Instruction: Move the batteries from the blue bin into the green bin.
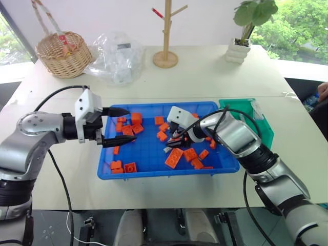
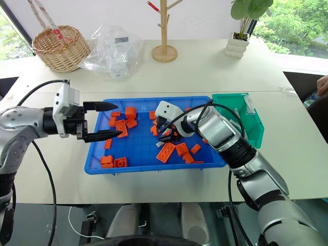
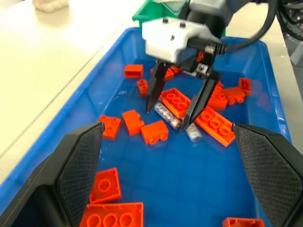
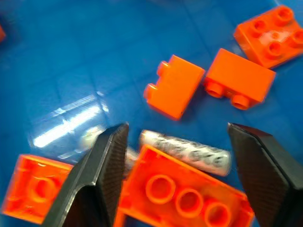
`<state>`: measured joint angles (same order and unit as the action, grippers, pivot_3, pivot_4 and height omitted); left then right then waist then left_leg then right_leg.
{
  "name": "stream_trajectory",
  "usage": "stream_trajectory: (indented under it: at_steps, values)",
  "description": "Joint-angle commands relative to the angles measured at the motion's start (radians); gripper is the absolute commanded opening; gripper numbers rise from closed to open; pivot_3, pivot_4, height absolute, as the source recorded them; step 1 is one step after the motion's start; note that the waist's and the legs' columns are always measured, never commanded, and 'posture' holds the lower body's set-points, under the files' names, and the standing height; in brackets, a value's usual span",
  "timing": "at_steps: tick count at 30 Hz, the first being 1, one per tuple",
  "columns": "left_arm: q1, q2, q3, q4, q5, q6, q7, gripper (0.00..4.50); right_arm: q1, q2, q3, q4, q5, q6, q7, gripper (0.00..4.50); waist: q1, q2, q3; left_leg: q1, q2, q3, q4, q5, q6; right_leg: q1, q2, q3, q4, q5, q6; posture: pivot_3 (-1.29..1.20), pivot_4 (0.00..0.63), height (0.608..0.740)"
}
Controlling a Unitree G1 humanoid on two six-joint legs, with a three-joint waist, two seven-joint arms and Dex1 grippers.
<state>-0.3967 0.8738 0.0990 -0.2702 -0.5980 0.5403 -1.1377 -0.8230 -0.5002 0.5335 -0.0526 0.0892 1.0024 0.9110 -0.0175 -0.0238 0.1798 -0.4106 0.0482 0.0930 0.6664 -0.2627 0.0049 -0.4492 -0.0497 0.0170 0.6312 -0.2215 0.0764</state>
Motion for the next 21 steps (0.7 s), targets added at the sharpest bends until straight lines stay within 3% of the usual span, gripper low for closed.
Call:
stream_trajectory:
  at_steps: [1, 15, 19, 21]
  values:
    - [-0.013, -0.001, 0.008, -0.007, 0.003, -0.018, -0.001, 4.5, -0.011, -0.014, 0.02, 0.03, -0.039, -0.069, -0.006, 3.37, 0.0, 0.0, 0.0, 0.0, 0.0, 0.0, 0.0, 0.0, 0.0, 0.0, 0.0, 0.0, 0.0, 0.0, 0.0, 0.0, 0.15, 0.736]
    - [0.002, -0.01, 0.011, -0.01, 0.008, -0.029, 0.01, 4.5, -0.005, -0.025, 0.005, 0.035, -0.042, -0.089, 0.033, 3.37, 0.002, 0.0, 0.0, 0.0, 0.0, 0.0, 0.0, 0.0, 0.0, 0.0, 0.0, 0.0, 0.0, 0.0, 0.0, 0.0, 0.15, 0.736]
    - [-0.003, -0.012, 0.007, -0.004, 0.009, -0.031, 0.008, 4.5, 0.0, -0.018, -0.006, 0.018, -0.034, -0.077, 0.033, 2.19, 0.002, 0.0, 0.0, 0.0, 0.0, 0.0, 0.0, 0.0, 0.0, 0.0, 0.0, 0.0, 0.0, 0.0, 0.0, 0.0, 0.15, 0.736]
    - [-0.008, -0.013, 0.003, 0.001, 0.01, -0.033, 0.006, 4.5, -0.003, -0.013, -0.024, -0.002, -0.017, -0.049, 0.034, 2.2, 0.002, 0.0, 0.0, 0.0, 0.0, 0.0, 0.0, 0.0, 0.0, 0.0, 0.0, 0.0, 0.0, 0.0, 0.0, 0.0, 0.15, 0.736]
